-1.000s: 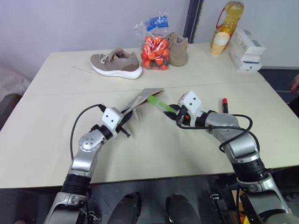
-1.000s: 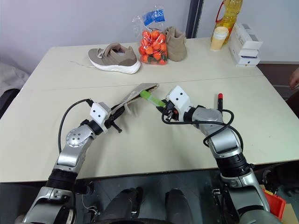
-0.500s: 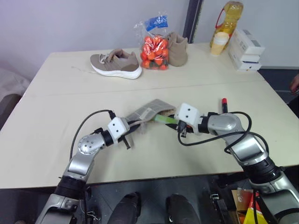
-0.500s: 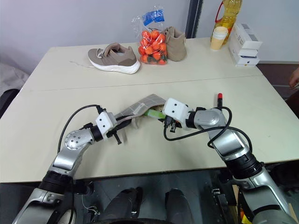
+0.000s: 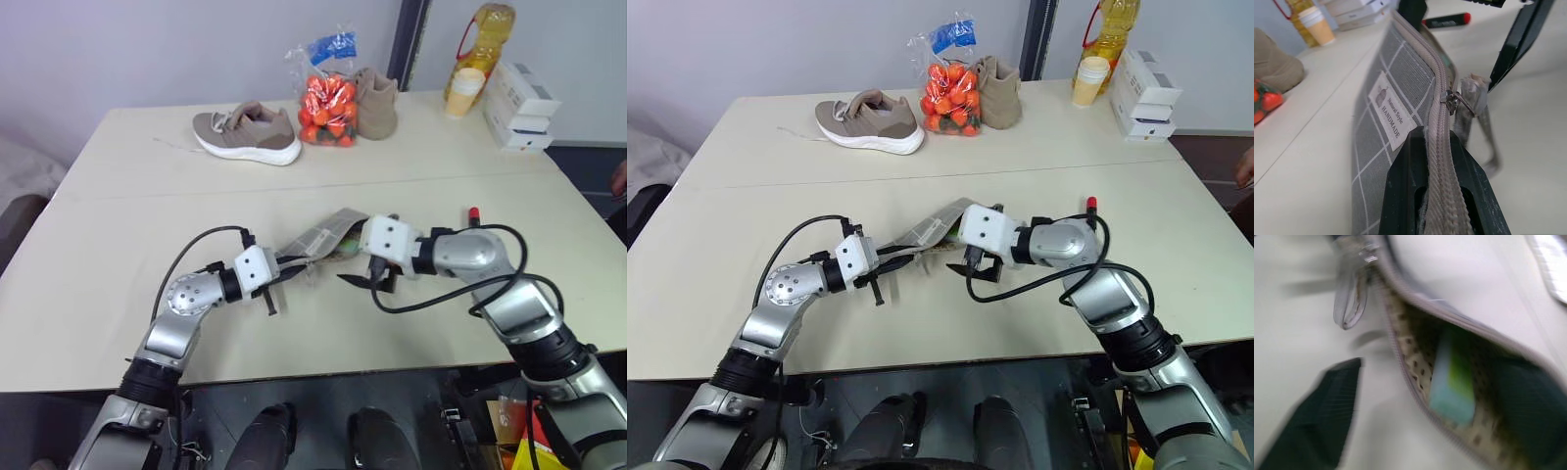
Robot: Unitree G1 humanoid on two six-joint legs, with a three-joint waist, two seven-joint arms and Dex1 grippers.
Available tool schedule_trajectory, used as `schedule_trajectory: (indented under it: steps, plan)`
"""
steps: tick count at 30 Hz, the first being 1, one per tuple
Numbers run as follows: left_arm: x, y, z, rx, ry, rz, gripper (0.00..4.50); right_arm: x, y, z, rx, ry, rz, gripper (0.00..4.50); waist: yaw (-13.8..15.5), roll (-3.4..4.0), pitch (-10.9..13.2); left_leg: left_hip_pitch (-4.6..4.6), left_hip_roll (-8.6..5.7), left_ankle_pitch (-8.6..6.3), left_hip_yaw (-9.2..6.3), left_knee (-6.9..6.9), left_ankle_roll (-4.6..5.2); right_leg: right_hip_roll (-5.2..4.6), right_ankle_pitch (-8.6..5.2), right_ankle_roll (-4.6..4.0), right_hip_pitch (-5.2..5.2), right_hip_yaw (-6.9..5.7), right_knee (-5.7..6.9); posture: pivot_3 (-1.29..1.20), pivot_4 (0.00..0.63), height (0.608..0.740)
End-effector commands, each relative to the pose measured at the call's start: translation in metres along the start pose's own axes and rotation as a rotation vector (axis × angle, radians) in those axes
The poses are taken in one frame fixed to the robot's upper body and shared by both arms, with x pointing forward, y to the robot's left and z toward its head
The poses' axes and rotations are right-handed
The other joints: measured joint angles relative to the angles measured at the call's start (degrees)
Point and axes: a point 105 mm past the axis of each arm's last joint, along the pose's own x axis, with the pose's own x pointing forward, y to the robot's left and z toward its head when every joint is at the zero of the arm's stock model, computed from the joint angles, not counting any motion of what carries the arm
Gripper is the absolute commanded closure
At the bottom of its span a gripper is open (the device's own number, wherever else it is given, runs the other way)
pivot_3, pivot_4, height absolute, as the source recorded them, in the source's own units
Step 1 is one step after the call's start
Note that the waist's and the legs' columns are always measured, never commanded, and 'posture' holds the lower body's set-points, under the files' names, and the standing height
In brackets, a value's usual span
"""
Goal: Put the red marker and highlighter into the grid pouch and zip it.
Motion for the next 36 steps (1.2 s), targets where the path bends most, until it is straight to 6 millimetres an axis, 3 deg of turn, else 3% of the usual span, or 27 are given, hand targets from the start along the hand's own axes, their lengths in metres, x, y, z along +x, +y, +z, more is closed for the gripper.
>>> schedule_trajectory:
  steps: [1, 5, 11, 16, 19, 23, 26, 32, 36]
  plan:
    - [-0.001, 0.007, 0.006, -0.037, -0.037, 0.088, 4.50, -0.030, -0.016, 0.006, 0.071, -0.054, -0.099, 0.01, 0.11, 0.00, 0.00, 0.00, 0.00, 0.00, -0.01, 0.00, 0.00, 0.00, 0.00, 0.00, 0.02, 0.00, 0.00, 0.00, 0.150, 0.740]
    - [0.004, 0.020, 0.002, -0.075, -0.029, 0.219, 4.50, -0.057, -0.037, -0.026, 0.299, -0.033, -0.281, 0.01, 0.15, -0.03, 0.02, 0.00, 0.01, -0.01, -0.03, 0.11, 0.02, 0.01, 0.00, 0.00, 0.10, -0.01, 0.01, 0.00, 0.150, 0.740]
    - [0.016, 0.033, -0.003, -0.134, -0.020, 0.358, 4.50, -0.096, -0.073, -0.108, 0.630, 0.136, -0.723, 0.01, 0.13, -0.04, 0.02, -0.01, 0.00, -0.04, -0.03, 0.53, 0.06, 0.04, 0.03, 0.05, 0.26, -0.07, 0.05, 0.00, 0.150, 0.740]
    - [0.022, 0.027, -0.001, -0.142, -0.031, 0.339, 4.50, -0.112, -0.072, -0.141, 0.746, 0.228, -0.894, 0.01, -0.04, -0.01, 0.02, -0.03, -0.01, -0.06, 0.03, 0.55, 0.10, 0.03, 0.04, 0.06, 0.20, -0.03, 0.12, 0.00, 0.150, 0.740]
    - [0.023, 0.027, -0.002, -0.142, -0.027, 0.337, 4.50, -0.107, -0.061, -0.160, 0.835, 0.278, -0.901, 0.01, -0.05, -0.01, 0.02, -0.03, -0.01, -0.07, 0.04, 0.55, 0.12, 0.03, 0.04, 0.06, 0.21, -0.03, 0.12, 0.00, 0.150, 0.740]
    - [0.022, 0.029, -0.002, -0.140, -0.026, 0.341, 4.50, -0.100, -0.054, -0.169, 0.908, 0.280, -0.896, 0.01, -0.11, 0.01, 0.01, -0.03, 0.00, -0.07, 0.06, 0.56, 0.13, 0.04, 0.04, 0.06, 0.22, -0.03, 0.12, 0.00, 0.150, 0.740]
    - [0.021, 0.033, -0.002, -0.143, -0.027, 0.353, 4.50, -0.098, -0.056, -0.167, 0.938, 0.240, -0.900, 0.87, -0.09, 0.00, 0.01, -0.03, 0.00, -0.07, 0.07, 0.60, 0.13, 0.04, 0.04, 0.07, 0.25, -0.03, 0.12, 0.00, 0.150, 0.740]
    - [0.018, 0.034, -0.002, -0.150, -0.031, 0.364, 4.50, -0.093, -0.063, -0.157, 0.859, 0.210, -0.879, 4.01, -0.13, 0.00, 0.01, -0.03, 0.00, -0.08, 0.07, 0.59, 0.13, 0.04, 0.05, 0.08, 0.23, -0.03, 0.12, 0.00, 0.150, 0.740]
    - [0.013, 0.038, -0.002, -0.151, -0.037, 0.370, 4.50, -0.074, -0.062, -0.117, 0.562, 0.179, -0.695, 4.09, -0.21, 0.02, 0.01, -0.03, -0.01, -0.08, 0.09, 0.59, 0.14, 0.05, 0.05, 0.08, 0.22, -0.02, 0.12, 0.00, 0.150, 0.740]
